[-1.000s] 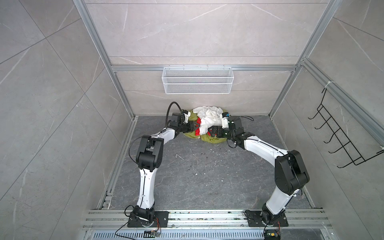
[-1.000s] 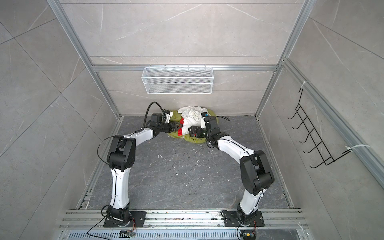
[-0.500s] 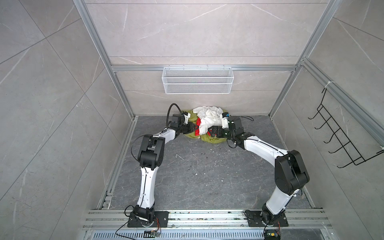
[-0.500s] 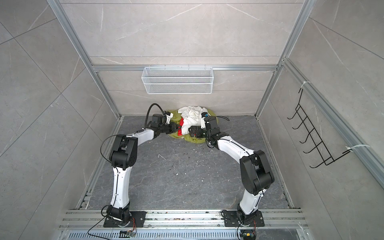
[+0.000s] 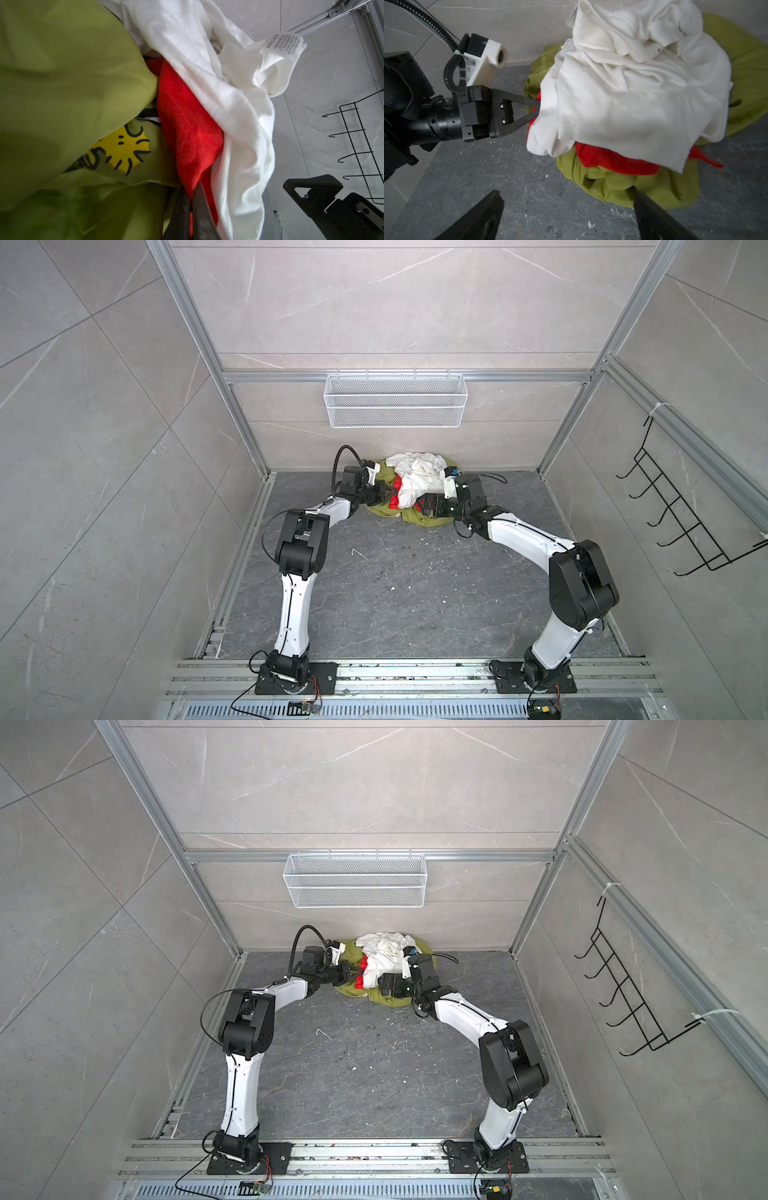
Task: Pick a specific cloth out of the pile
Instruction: 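Close the left gripper on the red cloth beside the white shirt, then lift the red cloth upward out of the pile with the left gripper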
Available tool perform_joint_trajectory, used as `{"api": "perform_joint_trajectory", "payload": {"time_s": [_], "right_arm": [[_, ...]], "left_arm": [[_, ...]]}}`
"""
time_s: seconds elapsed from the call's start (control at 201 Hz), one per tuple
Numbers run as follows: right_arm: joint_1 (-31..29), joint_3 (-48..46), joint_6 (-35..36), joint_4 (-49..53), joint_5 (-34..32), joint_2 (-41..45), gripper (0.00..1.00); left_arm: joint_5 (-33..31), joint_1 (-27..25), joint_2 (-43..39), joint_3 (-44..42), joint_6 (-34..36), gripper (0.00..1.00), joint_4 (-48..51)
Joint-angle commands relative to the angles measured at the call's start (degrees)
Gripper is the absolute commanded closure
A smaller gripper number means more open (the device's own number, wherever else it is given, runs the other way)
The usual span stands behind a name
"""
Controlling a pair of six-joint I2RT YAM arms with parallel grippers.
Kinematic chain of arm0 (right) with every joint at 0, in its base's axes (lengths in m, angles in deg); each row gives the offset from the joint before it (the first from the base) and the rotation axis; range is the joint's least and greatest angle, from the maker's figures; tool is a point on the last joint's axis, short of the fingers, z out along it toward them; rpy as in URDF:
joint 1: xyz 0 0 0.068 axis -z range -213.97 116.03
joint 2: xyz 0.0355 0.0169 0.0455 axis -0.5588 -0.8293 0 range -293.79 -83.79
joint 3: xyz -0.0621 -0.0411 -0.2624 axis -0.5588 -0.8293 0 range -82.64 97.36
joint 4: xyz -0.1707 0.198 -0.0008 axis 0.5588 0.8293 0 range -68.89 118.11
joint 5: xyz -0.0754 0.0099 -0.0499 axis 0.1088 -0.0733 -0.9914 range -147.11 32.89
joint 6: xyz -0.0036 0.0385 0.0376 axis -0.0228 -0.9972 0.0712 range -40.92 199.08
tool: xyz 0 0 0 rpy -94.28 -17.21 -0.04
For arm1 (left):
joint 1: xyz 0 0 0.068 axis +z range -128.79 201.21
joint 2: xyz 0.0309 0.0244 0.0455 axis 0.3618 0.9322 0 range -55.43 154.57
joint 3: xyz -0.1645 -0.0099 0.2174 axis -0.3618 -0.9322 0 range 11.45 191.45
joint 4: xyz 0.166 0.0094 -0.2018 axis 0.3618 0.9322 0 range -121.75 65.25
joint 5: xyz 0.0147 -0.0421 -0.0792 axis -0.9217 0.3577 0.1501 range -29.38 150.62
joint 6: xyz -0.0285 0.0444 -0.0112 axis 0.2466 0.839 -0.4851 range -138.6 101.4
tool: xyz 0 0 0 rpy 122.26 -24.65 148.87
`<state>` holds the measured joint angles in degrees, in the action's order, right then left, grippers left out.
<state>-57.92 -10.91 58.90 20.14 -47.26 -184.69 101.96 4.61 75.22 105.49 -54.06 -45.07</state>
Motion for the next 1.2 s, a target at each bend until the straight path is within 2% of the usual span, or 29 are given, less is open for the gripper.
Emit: {"api": "perform_joint_trajectory", "payload": {"time_s": [0.0, 0.608, 1.19], "right_arm": [[-0.4, -0.6, -0.4, 0.5, -0.9, 1.7, 0.0], [-0.4, 1.5, -0.1, 2.4, -2.2, 3.8, 0.0], [-0.4, -0.2, -0.4, 2.4, -3.8, 7.6, 0.0]], "left_arm": [[2.0, 0.3, -2.9, 0.0, -0.6, 0.98, -1.9], [1.4, -0.6, -11.9, 3.7, 1.7, 1.0, 2.7], [0.4, -3.3, -12.8, 13.4, 4.1, 1.0, 7.3]]}}
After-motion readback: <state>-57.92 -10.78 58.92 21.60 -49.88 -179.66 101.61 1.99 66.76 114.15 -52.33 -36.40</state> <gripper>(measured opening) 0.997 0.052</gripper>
